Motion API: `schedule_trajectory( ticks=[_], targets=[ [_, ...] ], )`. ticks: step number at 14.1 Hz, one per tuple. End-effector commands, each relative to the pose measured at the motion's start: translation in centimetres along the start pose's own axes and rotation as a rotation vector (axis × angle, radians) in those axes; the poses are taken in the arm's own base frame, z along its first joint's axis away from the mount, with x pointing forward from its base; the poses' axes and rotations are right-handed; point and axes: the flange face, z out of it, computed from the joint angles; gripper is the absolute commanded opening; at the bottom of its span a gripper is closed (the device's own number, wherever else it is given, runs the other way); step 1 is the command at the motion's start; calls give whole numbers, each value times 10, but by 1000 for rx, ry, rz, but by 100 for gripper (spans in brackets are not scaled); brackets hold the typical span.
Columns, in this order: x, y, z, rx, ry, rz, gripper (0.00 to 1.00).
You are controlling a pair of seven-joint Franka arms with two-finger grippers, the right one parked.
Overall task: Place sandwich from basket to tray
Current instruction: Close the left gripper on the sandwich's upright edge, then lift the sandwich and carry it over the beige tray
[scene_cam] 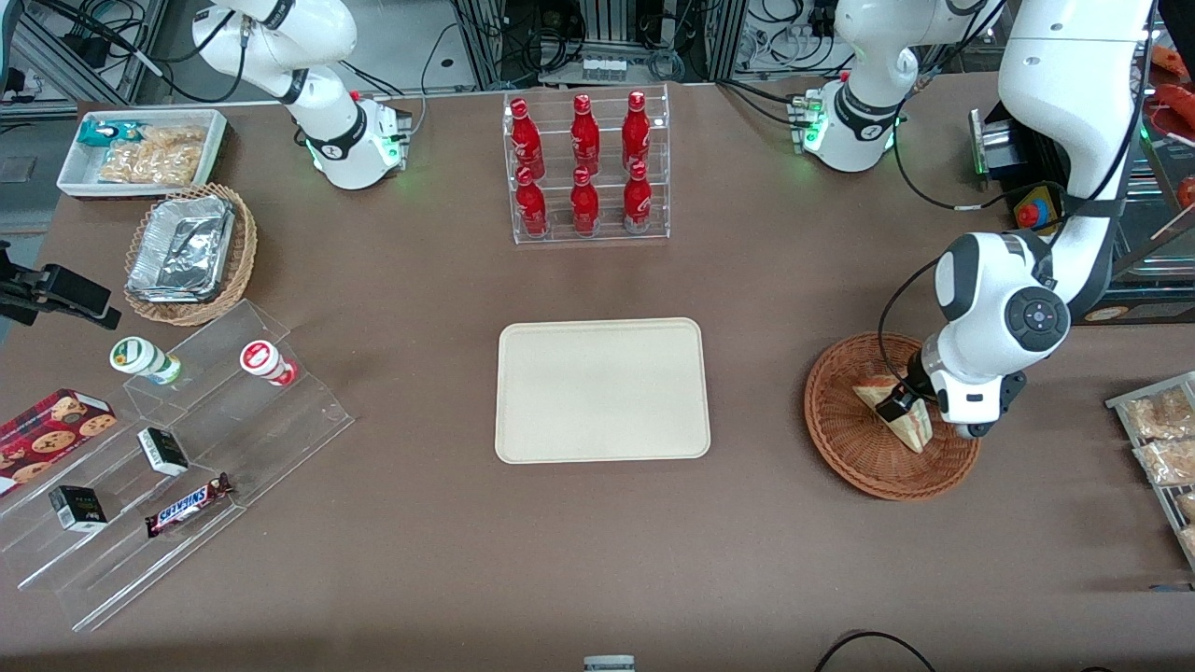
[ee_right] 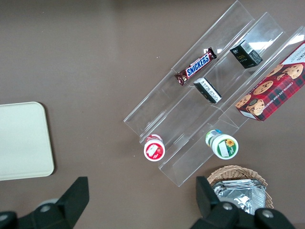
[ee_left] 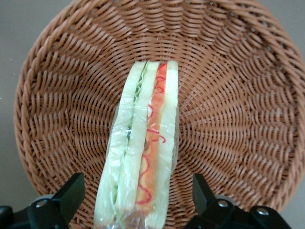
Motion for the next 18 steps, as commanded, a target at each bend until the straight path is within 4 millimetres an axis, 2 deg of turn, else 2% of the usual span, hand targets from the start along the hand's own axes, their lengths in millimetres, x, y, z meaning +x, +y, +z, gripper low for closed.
schedule_trajectory(
  ticks=[1, 3, 4, 6, 8, 9, 11, 13, 15, 18],
  targets=[
    [3, 0, 4, -15, 5, -53, 66],
    [2, 0, 1, -14, 13, -50, 18],
    [2, 0, -3, -15, 17, -41, 9],
    [2, 3, -27, -30, 39, -25, 5],
    [-6, 9, -55, -21, 42, 61, 4],
    [-15, 19, -66, -9, 40, 126, 4],
    [-44, 53, -83, 31, 36, 343, 5],
    [-71, 89, -91, 66, 22, 528, 7],
    [-114, 134, -92, 88, -9, 612, 6],
    [-191, 202, -74, 94, -70, 639, 5]
  ],
)
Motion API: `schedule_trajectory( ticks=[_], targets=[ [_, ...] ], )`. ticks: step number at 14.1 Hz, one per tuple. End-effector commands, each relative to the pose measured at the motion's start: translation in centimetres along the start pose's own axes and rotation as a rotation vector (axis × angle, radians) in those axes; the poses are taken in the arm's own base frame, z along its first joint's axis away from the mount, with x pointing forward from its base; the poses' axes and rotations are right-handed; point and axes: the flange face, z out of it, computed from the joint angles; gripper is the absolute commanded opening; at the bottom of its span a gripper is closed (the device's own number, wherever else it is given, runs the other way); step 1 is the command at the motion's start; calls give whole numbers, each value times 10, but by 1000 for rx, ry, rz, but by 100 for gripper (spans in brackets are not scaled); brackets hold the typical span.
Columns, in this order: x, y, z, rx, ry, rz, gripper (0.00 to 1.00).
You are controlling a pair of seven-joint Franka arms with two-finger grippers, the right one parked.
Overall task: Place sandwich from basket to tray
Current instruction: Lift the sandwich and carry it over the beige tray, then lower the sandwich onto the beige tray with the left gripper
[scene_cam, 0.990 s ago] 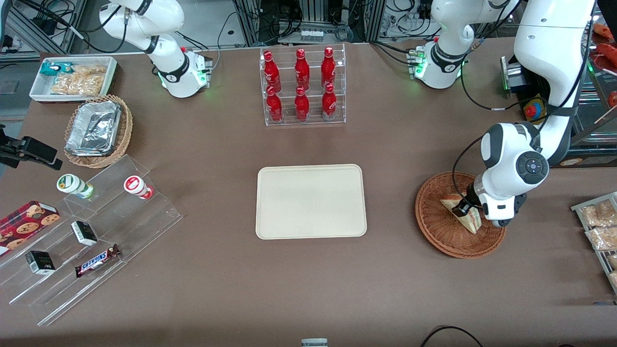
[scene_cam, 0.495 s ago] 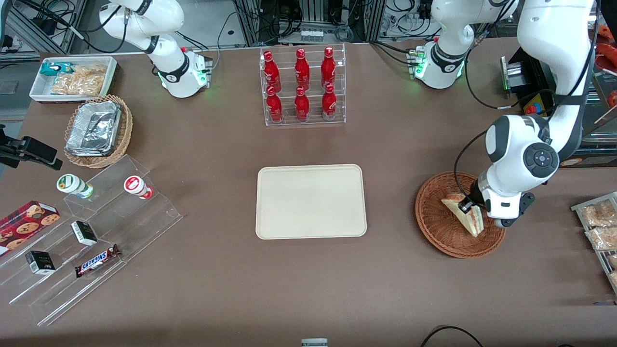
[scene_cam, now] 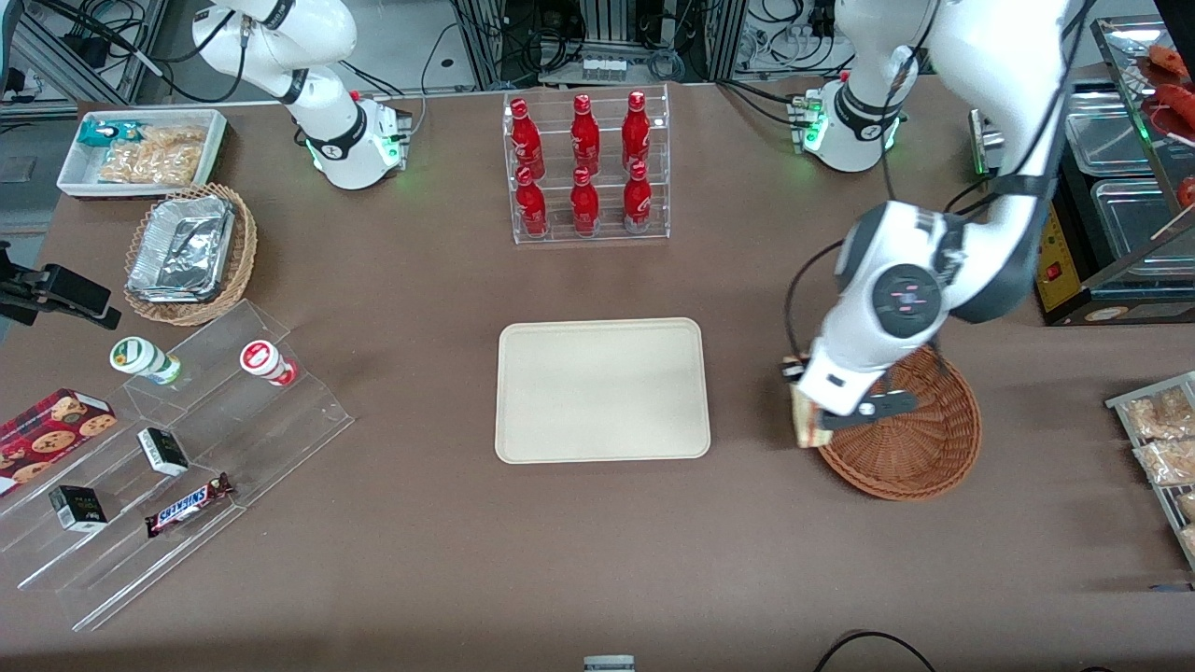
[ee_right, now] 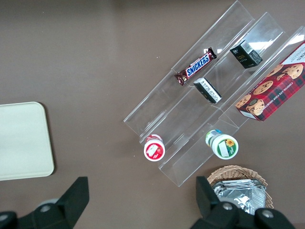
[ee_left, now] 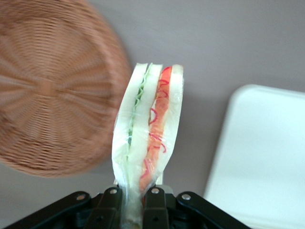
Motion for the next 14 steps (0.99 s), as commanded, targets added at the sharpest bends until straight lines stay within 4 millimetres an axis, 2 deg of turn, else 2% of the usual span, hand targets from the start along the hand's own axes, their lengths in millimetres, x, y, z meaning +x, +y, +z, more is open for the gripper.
schedule_trajectory(
  ticks=[1, 3, 7, 9, 10, 12, 14],
  targets=[
    [-9, 88, 21, 5, -42, 3, 5],
    [-27, 139, 36, 4, -37, -9, 5],
    [-53, 217, 62, -19, -23, -48, 5],
    [-66, 240, 80, -15, -25, -71, 5],
    [-70, 246, 82, -19, -22, -66, 5],
    [-71, 252, 89, -28, -26, -64, 5],
    [-80, 261, 94, -45, -40, -48, 6]
  ],
)
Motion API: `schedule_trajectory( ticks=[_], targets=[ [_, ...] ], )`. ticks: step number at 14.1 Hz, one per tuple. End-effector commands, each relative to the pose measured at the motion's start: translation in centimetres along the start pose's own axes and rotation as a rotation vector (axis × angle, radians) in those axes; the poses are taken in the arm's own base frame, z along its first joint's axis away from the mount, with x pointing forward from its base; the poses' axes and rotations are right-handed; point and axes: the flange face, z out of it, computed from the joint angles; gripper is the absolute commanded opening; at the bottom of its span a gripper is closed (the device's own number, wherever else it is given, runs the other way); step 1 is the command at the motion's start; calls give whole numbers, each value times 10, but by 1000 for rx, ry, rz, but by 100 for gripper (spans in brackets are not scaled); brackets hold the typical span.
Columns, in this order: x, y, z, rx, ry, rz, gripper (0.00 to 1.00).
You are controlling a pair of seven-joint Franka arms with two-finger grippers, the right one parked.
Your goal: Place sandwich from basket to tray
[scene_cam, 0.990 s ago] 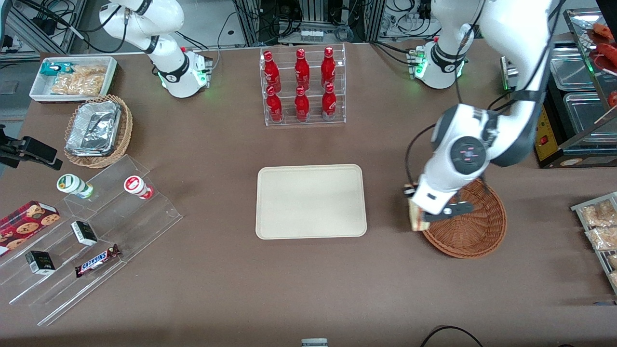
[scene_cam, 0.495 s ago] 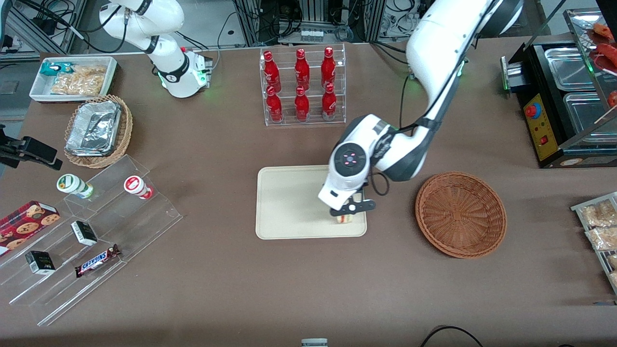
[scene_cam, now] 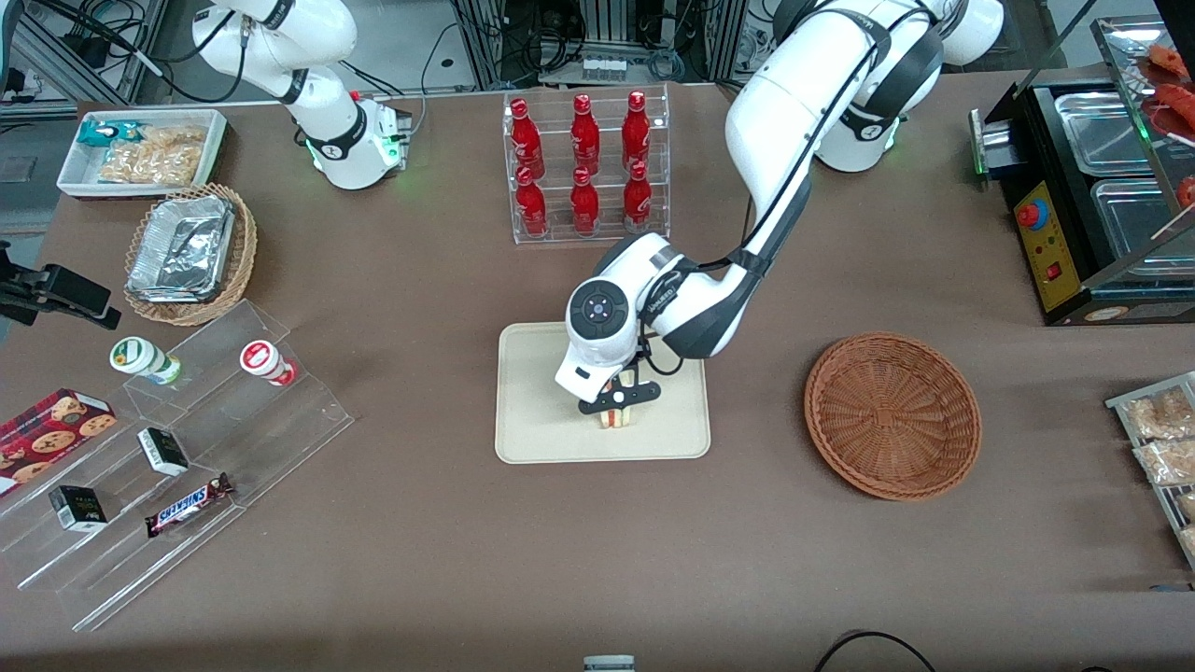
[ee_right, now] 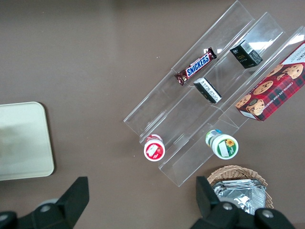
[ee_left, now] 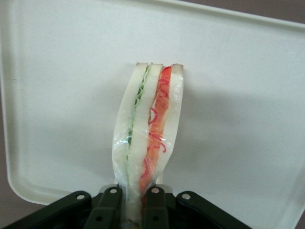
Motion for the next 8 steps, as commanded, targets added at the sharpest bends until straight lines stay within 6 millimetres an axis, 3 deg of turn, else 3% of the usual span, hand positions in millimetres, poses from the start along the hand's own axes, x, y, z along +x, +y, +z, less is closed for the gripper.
schedule_trajectory(
  ticks=[1, 2, 3, 4, 5, 8],
  targets=[
    [-3, 9, 3, -13, -15, -9, 7],
    [-5, 11, 4, -14, -20, -6, 12],
    [-5, 10, 3, -22, -30, -8, 26],
    [-2, 8, -1, -44, -56, -14, 73],
    [0, 7, -5, -59, -66, -11, 100],
    [-9, 14, -31, -59, -1, 21, 100]
  ],
)
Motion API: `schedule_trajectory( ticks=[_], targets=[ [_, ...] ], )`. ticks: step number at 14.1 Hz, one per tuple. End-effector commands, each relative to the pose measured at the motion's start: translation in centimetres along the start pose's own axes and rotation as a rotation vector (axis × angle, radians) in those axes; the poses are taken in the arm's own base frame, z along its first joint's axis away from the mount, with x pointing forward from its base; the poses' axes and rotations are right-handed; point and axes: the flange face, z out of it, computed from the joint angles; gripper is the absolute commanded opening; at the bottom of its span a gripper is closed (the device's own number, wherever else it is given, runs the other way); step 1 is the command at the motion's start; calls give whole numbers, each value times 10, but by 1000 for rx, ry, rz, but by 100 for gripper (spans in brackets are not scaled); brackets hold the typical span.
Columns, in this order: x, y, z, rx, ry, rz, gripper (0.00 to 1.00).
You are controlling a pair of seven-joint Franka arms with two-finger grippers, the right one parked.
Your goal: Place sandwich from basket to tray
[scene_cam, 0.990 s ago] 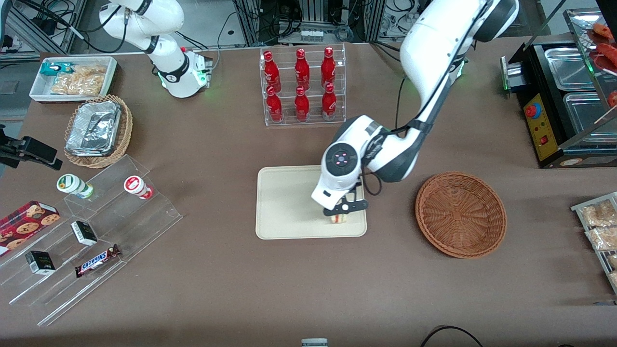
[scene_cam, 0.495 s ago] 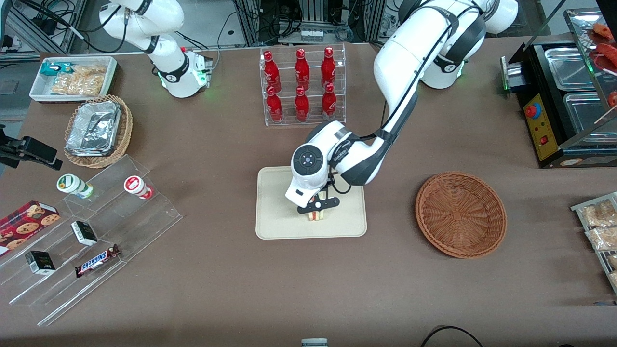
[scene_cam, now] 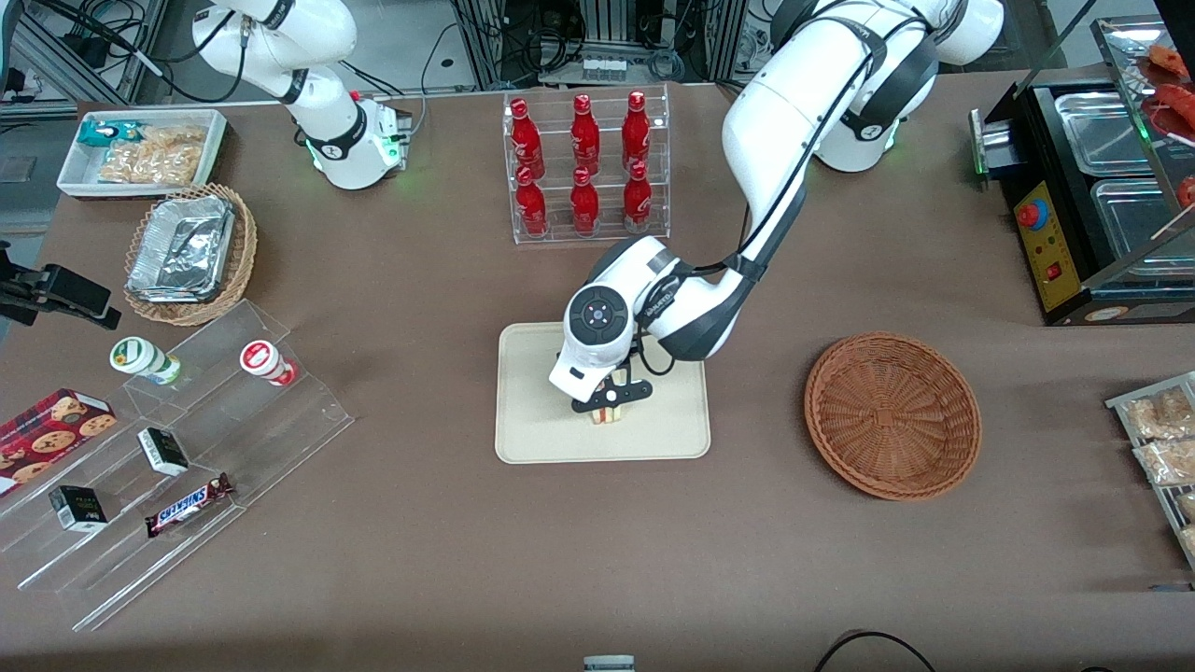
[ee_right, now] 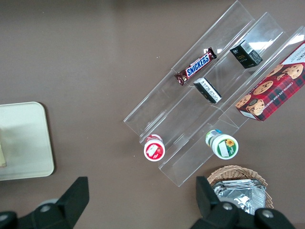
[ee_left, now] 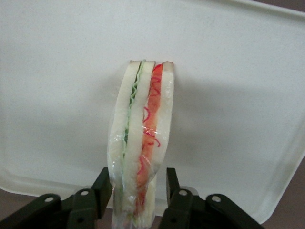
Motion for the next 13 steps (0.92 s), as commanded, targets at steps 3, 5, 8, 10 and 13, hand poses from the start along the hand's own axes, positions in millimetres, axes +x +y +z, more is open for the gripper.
schedule_trajectory(
  ticks=[3, 5, 8, 10, 13],
  targets=[
    [-1, -8, -69, 40, 126, 41, 100],
    [15, -36, -113, 67, 147, -4, 100],
    [42, -84, -128, 112, 119, -73, 100],
    [58, -134, -144, 134, 102, -119, 100],
    [67, -197, -165, 147, 70, -15, 100]
  ],
)
